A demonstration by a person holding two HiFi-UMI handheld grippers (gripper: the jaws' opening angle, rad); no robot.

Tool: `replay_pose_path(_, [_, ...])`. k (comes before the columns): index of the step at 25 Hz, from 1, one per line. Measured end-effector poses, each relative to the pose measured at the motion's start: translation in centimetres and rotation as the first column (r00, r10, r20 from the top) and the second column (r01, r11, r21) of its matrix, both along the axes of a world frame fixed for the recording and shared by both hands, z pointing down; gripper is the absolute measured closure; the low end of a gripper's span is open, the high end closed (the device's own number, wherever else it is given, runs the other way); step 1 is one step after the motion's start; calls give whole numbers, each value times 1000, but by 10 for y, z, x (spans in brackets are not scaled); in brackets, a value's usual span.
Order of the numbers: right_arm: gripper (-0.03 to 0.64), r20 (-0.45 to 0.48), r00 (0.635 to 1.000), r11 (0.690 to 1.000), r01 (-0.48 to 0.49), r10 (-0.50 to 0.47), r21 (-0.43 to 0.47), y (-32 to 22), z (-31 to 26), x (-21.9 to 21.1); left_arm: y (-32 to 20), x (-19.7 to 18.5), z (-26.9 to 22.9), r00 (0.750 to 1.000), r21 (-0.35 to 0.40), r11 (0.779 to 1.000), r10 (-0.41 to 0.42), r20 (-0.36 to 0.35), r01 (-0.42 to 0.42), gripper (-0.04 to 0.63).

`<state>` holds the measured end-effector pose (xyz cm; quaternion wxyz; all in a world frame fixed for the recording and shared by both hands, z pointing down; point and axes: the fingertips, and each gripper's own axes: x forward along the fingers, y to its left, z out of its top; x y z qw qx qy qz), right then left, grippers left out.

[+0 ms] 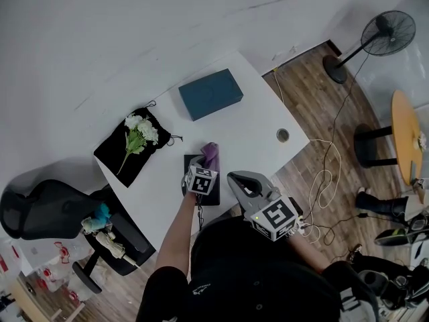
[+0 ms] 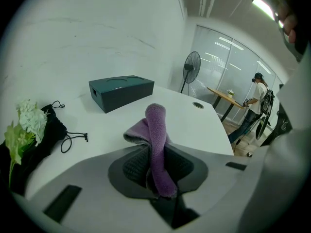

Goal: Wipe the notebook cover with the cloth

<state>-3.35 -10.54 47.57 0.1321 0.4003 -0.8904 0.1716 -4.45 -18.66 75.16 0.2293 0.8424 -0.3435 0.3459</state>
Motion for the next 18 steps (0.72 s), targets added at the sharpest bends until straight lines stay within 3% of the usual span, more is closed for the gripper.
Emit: replay_pose_path(18, [614,-4,1000,1000,11,-11,-2,5,0,-8,-9,-43,-2,994,-1,994,-105,8,105,518])
